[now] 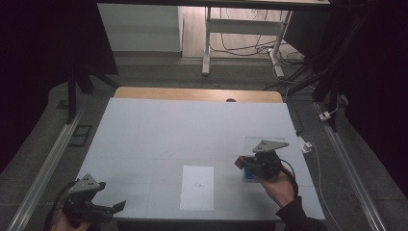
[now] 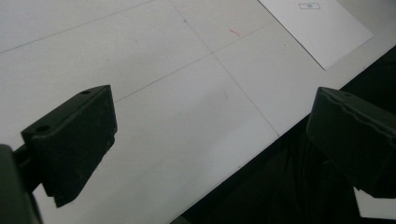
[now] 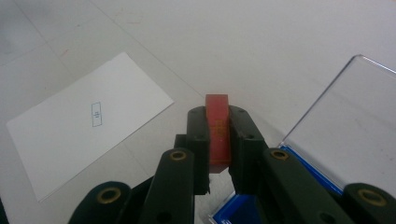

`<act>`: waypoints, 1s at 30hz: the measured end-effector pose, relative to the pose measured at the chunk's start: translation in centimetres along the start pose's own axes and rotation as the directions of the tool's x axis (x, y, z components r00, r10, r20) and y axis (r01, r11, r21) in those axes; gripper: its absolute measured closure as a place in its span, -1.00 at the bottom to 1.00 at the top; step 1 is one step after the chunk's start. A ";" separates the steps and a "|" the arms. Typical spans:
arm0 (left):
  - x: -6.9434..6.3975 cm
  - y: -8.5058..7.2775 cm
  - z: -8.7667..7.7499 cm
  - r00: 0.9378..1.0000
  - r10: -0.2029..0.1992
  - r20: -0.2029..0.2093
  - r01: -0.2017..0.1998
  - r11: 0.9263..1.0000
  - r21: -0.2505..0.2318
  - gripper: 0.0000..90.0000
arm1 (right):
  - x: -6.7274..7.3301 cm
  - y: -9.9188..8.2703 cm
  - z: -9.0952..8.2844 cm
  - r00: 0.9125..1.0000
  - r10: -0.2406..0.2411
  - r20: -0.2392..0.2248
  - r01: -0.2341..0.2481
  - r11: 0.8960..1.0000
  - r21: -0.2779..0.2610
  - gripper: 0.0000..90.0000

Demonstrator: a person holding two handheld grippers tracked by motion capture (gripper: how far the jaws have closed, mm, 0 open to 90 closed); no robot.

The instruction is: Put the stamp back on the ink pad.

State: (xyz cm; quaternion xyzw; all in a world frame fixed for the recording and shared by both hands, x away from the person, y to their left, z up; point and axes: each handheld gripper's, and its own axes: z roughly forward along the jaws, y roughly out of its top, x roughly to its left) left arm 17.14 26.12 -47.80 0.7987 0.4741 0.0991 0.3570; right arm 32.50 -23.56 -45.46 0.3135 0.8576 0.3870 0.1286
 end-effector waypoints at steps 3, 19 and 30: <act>0.0 0.0 0.0 1.000 -0.001 0.000 0.001 1.000 0.000 -0.95 | -0.3 -0.2 -0.2 1.000 0.006 0.010 -0.006 1.000 -0.002 0.78; 0.0 0.0 0.0 1.000 0.000 0.001 0.000 1.000 0.000 -0.95 | -2.4 -1.3 -1.3 0.995 0.067 0.068 -0.067 0.998 0.009 0.78; 0.0 0.0 0.0 1.000 0.001 0.001 -0.001 1.000 0.000 -0.95 | -4.1 -2.4 -2.2 0.985 0.112 0.130 -0.117 0.993 0.029 0.78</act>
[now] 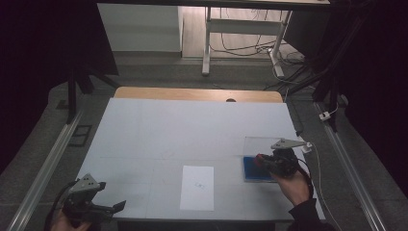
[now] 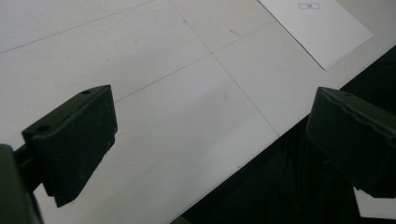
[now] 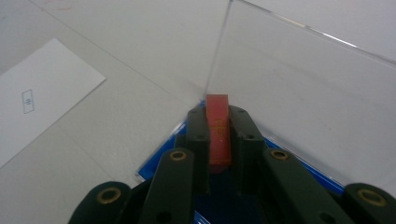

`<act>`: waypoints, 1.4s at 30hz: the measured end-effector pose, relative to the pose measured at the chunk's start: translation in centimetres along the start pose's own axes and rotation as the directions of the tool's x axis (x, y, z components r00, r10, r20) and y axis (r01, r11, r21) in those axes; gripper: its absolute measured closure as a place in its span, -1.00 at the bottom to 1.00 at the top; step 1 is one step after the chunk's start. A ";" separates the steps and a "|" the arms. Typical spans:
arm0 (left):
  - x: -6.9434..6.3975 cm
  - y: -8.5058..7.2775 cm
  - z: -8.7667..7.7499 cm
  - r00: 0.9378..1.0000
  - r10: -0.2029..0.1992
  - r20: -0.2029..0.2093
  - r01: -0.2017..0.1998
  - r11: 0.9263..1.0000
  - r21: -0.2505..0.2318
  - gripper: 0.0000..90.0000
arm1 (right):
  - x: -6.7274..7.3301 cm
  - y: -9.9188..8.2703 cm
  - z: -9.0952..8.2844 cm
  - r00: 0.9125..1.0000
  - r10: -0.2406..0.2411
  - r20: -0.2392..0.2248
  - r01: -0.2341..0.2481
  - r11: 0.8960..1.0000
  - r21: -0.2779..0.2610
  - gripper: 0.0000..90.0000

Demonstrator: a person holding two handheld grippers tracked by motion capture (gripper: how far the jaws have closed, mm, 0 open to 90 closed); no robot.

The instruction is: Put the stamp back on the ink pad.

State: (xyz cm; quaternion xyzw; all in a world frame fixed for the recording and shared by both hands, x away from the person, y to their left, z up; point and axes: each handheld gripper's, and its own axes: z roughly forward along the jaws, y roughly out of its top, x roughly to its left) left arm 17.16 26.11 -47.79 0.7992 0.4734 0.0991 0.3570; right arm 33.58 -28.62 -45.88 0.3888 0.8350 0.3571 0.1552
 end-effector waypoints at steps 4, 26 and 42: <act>0.0 0.0 0.0 1.000 0.000 0.001 0.000 1.000 0.000 -0.95 | -0.6 -0.3 -0.2 1.000 0.010 0.019 -0.010 1.000 0.009 0.78; 0.0 0.0 0.0 1.000 0.002 0.000 -0.002 1.000 0.002 -0.95 | -1.3 -1.2 1.1 0.999 -0.032 0.043 0.027 0.993 0.119 0.77; 0.0 0.0 0.0 1.000 0.002 -0.001 -0.002 1.000 0.003 -0.95 | -1.1 -0.9 0.7 0.999 -0.008 0.037 0.005 0.997 0.074 0.60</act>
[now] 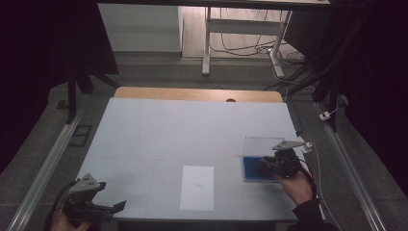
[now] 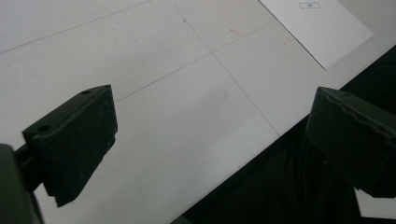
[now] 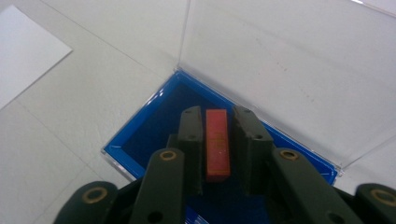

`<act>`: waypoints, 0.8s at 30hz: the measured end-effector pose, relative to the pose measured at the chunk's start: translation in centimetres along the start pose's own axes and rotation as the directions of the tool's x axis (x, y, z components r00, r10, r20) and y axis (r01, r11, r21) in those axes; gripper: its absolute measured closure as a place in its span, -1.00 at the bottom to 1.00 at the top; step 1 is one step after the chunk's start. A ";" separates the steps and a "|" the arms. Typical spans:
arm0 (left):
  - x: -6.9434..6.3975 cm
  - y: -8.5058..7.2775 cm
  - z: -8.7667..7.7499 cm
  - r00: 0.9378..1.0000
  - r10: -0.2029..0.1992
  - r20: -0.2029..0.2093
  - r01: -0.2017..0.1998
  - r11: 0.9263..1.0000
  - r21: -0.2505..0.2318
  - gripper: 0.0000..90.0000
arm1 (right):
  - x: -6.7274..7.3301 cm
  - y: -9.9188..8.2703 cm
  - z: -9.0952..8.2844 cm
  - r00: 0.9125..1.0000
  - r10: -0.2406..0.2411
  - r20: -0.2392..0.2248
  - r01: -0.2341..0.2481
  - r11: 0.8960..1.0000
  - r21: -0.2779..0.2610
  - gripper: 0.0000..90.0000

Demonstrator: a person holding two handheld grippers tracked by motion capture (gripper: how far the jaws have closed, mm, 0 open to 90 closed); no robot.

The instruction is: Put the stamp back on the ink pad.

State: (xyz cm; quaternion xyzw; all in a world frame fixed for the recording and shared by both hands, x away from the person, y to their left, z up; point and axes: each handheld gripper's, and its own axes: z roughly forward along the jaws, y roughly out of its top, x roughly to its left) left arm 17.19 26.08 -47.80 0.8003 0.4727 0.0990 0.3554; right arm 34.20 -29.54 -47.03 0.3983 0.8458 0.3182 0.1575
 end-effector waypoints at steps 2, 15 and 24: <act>0.0 0.0 0.0 1.000 -0.001 0.000 0.001 1.000 -0.001 -0.95 | 0.1 0.1 -0.2 1.000 0.009 -0.002 -0.009 1.000 -0.011 0.54; 0.0 0.0 0.0 1.000 -0.005 0.001 0.005 1.000 -0.002 -0.95 | 1.4 0.5 -1.4 0.997 0.049 -0.059 -0.055 0.994 -0.097 -0.10; 0.1 0.0 0.0 1.000 -0.008 0.003 0.008 1.000 -0.002 -0.95 | 2.2 0.3 -2.0 0.992 0.083 -0.091 -0.093 0.990 -0.102 -0.56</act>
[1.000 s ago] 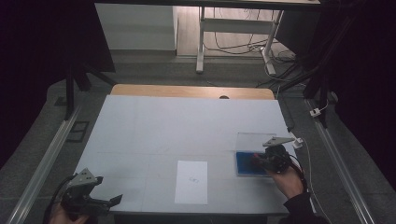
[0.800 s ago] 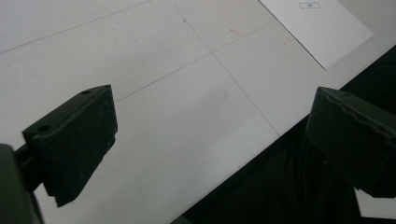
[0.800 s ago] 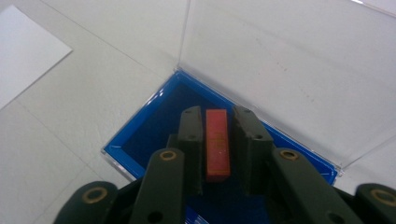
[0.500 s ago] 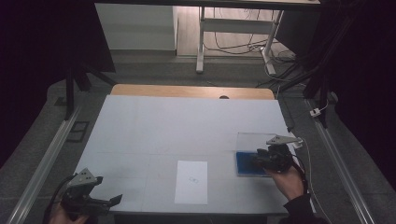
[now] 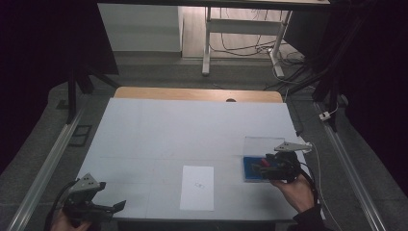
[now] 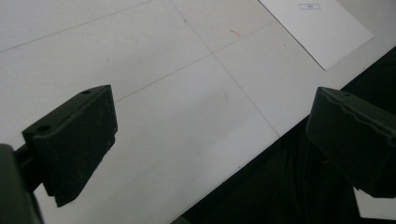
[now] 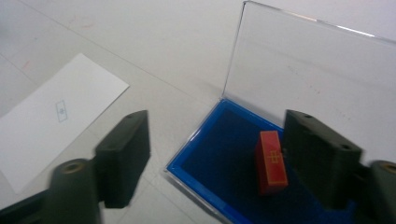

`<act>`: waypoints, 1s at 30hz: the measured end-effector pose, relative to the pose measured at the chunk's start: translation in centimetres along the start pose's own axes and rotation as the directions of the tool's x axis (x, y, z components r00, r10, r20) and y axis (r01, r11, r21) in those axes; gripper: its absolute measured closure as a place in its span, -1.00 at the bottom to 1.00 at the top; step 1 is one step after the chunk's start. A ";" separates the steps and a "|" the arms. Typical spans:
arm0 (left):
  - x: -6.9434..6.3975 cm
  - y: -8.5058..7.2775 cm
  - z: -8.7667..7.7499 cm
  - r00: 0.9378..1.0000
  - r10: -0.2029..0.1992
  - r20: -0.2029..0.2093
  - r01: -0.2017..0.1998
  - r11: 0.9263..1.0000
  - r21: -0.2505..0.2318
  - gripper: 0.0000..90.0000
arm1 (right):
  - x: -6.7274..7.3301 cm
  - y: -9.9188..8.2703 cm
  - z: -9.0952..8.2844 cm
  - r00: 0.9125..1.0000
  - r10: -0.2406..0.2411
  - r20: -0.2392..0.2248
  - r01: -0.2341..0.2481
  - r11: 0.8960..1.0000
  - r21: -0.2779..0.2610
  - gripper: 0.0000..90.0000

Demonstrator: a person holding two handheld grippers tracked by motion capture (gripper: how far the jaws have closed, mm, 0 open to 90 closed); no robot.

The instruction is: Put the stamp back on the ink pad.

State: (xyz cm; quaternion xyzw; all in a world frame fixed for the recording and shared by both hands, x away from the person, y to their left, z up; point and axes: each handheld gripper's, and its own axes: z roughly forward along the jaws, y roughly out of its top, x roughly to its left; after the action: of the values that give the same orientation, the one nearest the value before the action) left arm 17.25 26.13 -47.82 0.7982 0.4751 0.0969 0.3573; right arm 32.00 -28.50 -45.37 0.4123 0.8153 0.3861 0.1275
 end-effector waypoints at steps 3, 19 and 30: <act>0.0 0.0 0.0 1.000 -0.001 0.001 0.001 1.000 -0.001 -0.95 | 0.2 -0.2 -0.3 1.000 0.017 -0.012 -0.016 1.000 0.002 -0.67; 0.1 0.0 0.0 1.000 -0.006 0.001 0.006 1.000 0.000 -0.95 | 1.8 -1.8 -2.8 1.000 -0.004 -0.016 0.004 1.000 -0.017 -0.93; 0.1 0.0 0.0 1.000 -0.006 0.001 0.006 1.000 0.000 -0.95 | 2.2 -3.5 -4.5 0.999 -0.004 0.049 0.006 0.999 -0.033 -1.00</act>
State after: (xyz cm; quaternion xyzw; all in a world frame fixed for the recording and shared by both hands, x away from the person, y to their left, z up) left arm 17.29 26.20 -47.83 0.7968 0.4775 0.0954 0.3579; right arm 26.21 -30.40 -44.69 0.4173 0.8065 0.3890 0.1553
